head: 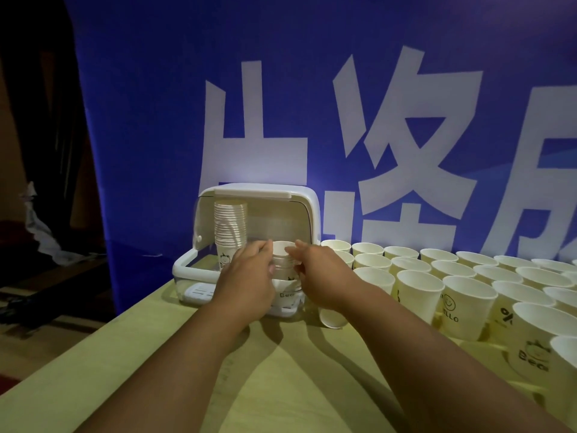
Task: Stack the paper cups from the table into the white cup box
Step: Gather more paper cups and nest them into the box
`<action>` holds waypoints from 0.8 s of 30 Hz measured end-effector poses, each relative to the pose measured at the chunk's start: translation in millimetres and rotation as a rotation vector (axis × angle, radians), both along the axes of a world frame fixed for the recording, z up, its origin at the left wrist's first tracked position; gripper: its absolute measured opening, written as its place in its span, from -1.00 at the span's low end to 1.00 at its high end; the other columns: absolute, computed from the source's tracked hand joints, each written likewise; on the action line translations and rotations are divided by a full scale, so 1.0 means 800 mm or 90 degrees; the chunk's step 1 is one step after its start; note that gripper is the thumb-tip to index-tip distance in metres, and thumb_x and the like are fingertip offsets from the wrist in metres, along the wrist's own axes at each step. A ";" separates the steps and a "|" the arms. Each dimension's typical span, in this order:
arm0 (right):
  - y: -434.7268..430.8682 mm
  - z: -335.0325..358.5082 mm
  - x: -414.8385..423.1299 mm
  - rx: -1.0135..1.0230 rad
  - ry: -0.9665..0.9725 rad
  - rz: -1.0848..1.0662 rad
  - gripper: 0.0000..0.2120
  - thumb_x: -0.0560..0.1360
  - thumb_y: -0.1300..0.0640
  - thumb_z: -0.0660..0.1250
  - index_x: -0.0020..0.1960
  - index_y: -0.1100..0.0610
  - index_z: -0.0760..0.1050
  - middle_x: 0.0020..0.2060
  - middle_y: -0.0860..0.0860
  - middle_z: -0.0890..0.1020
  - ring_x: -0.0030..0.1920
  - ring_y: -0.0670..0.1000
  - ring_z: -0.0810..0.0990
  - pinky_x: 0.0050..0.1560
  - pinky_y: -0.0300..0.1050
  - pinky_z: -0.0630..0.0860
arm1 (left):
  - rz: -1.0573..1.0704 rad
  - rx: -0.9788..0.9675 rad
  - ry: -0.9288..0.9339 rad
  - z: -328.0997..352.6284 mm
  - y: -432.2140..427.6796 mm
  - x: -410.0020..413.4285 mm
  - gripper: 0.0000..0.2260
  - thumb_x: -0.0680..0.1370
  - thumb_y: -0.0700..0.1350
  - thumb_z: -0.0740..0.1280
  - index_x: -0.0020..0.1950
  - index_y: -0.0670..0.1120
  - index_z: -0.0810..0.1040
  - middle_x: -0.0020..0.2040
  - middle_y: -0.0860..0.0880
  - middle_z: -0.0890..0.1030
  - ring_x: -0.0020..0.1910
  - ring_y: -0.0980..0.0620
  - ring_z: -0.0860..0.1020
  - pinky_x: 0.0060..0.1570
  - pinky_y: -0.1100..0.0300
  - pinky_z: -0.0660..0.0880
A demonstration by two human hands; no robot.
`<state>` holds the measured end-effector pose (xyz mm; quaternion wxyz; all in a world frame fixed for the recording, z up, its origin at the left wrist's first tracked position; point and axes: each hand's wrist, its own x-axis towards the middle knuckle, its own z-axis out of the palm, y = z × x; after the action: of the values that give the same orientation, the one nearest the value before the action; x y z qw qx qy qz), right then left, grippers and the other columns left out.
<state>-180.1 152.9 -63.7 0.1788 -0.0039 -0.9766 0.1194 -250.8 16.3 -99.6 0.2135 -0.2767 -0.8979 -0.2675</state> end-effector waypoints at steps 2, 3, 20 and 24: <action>0.000 -0.002 0.006 -0.057 0.035 0.004 -0.43 0.55 0.27 0.38 0.49 -0.06 0.35 0.44 -0.03 0.43 0.32 0.04 0.51 0.23 -0.13 0.45 | 0.001 0.004 0.015 0.002 -0.002 0.007 -0.51 0.69 -0.05 0.23 0.62 0.08 0.22 0.53 0.10 0.32 0.48 0.04 0.27 0.42 -0.06 0.38; 0.001 -0.002 0.011 -0.089 0.062 -0.009 -0.46 0.55 0.22 0.39 0.47 -0.08 0.37 0.39 -0.06 0.49 0.25 0.00 0.55 0.15 -0.17 0.47 | -0.005 0.013 0.034 0.005 -0.001 0.011 -0.53 0.68 -0.04 0.25 0.59 0.10 0.26 0.50 0.10 0.34 0.46 0.03 0.28 0.42 -0.06 0.37; 0.113 0.040 0.242 0.060 0.025 -0.269 -0.93 0.54 0.07 0.37 -0.02 0.03 0.61 -0.27 -0.11 0.59 -0.28 -0.10 0.56 -0.26 -0.27 0.50 | -0.160 -0.108 0.016 0.046 0.076 0.189 -0.84 0.59 0.10 0.31 -0.13 0.09 0.57 -0.21 0.13 0.59 -0.24 0.15 0.51 -0.16 0.16 0.56; 0.157 0.044 0.301 0.083 0.001 -0.329 -0.91 0.51 0.08 0.36 -0.04 0.04 0.64 -0.27 -0.09 0.61 -0.27 -0.09 0.57 -0.25 -0.23 0.56 | -0.224 -0.128 -0.006 0.050 0.113 0.242 -0.90 0.57 0.09 0.31 -0.05 0.10 0.56 -0.17 0.12 0.59 -0.18 0.10 0.54 -0.06 0.01 0.60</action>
<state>61.1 278.5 -28.6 0.2036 -0.2416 -0.9488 0.0064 -57.5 106.7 -59.5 0.1305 -0.4482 -0.8589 -0.2107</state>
